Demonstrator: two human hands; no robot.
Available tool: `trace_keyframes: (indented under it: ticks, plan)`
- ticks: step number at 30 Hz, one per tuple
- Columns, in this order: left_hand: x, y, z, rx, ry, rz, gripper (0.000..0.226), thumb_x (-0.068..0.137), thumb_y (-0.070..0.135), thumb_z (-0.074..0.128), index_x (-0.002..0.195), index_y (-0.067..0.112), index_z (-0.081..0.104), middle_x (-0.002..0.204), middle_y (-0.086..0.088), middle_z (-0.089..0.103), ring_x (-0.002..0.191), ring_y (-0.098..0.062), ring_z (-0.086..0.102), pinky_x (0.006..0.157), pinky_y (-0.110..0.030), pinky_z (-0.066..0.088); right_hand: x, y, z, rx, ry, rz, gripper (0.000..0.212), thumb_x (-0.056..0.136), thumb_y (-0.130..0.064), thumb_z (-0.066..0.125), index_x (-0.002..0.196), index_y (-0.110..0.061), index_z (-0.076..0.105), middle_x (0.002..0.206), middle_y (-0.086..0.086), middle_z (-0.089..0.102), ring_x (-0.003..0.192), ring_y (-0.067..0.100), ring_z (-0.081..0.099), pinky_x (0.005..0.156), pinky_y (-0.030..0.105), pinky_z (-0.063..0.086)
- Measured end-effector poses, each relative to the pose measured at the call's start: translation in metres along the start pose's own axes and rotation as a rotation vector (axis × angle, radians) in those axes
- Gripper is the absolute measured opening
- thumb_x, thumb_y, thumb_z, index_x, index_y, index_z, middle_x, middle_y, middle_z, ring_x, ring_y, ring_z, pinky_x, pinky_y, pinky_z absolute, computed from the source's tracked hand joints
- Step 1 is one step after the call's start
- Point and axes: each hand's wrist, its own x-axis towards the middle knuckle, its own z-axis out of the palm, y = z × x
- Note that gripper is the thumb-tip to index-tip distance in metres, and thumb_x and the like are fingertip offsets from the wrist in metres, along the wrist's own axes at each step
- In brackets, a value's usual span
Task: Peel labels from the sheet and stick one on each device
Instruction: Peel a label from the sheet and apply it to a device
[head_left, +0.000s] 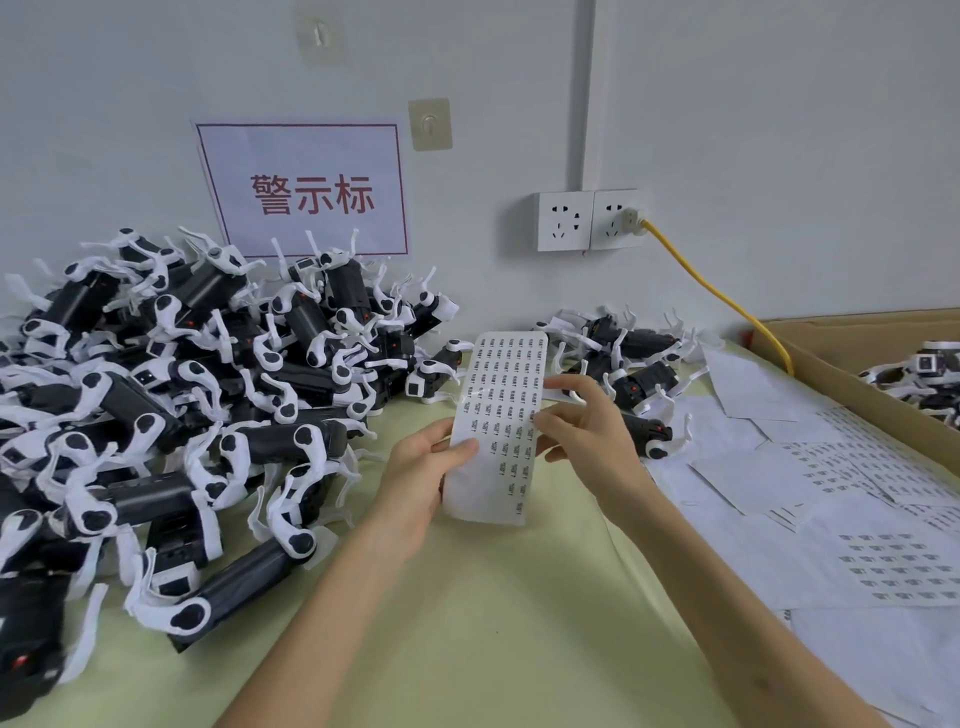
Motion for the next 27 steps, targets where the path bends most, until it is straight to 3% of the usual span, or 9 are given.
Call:
trace_keyframes:
  ticks: [7,11,15,19,23,27]
  plan:
    - [-0.001,-0.004,0.006,0.131,-0.01,0.011,0.021,0.097,0.01,0.065,0.114,0.02,0.075,0.106,-0.004,0.079,0.099,-0.026,0.075,0.088,-0.041,0.057,0.0,0.0,-0.001,-0.156,0.147,-0.132,0.024,0.091,-0.01,0.071,0.105,-0.027,0.065,0.092,-0.008,0.07,0.078,0.009,0.067,0.07,0.03,0.056]
    - [-0.001,-0.004,0.007,0.126,0.016,0.03,0.02,0.098,0.011,0.065,0.112,0.02,0.075,0.104,-0.004,0.08,0.096,-0.022,0.076,0.084,-0.036,0.058,-0.003,-0.002,0.003,-0.267,0.143,-0.217,0.016,0.09,-0.01,0.071,0.09,-0.025,0.069,0.101,-0.013,0.067,0.079,-0.004,0.06,0.065,0.009,0.044]
    - [-0.001,-0.005,0.006,0.129,0.038,0.042,0.016,0.098,0.012,0.065,0.106,0.02,0.076,0.1,-0.002,0.08,0.089,-0.017,0.077,0.076,-0.028,0.059,-0.007,-0.002,0.007,-0.362,0.114,-0.279,0.02,0.089,-0.007,0.073,0.091,-0.026,0.07,0.108,-0.017,0.057,0.085,0.002,0.062,0.07,0.007,0.045]
    - [-0.002,-0.004,0.006,0.123,0.044,0.044,0.016,0.098,0.012,0.065,0.107,0.019,0.076,0.1,-0.003,0.08,0.089,-0.016,0.076,0.07,-0.024,0.058,-0.008,-0.004,0.007,-0.273,0.095,-0.225,0.024,0.088,-0.006,0.075,0.101,-0.025,0.069,0.117,-0.013,0.055,0.089,0.011,0.07,0.071,0.012,0.051]
    - [-0.003,-0.003,0.008,0.12,0.047,0.041,0.018,0.099,0.011,0.064,0.109,0.02,0.075,0.102,-0.003,0.08,0.097,-0.023,0.076,0.08,-0.031,0.059,-0.008,-0.005,0.006,-0.279,0.101,-0.236,0.029,0.085,-0.006,0.076,0.103,-0.027,0.069,0.121,-0.01,0.055,0.094,0.007,0.067,0.07,0.012,0.05]
    - [-0.004,-0.003,0.01,0.138,0.008,0.036,0.019,0.1,0.012,0.063,0.115,0.017,0.073,0.107,-0.006,0.079,0.107,-0.031,0.073,0.101,-0.05,0.051,-0.009,-0.001,0.009,-0.4,0.086,-0.302,0.027,0.083,-0.008,0.078,0.097,-0.03,0.073,0.113,-0.014,0.057,0.101,0.002,0.057,0.075,0.007,0.04]
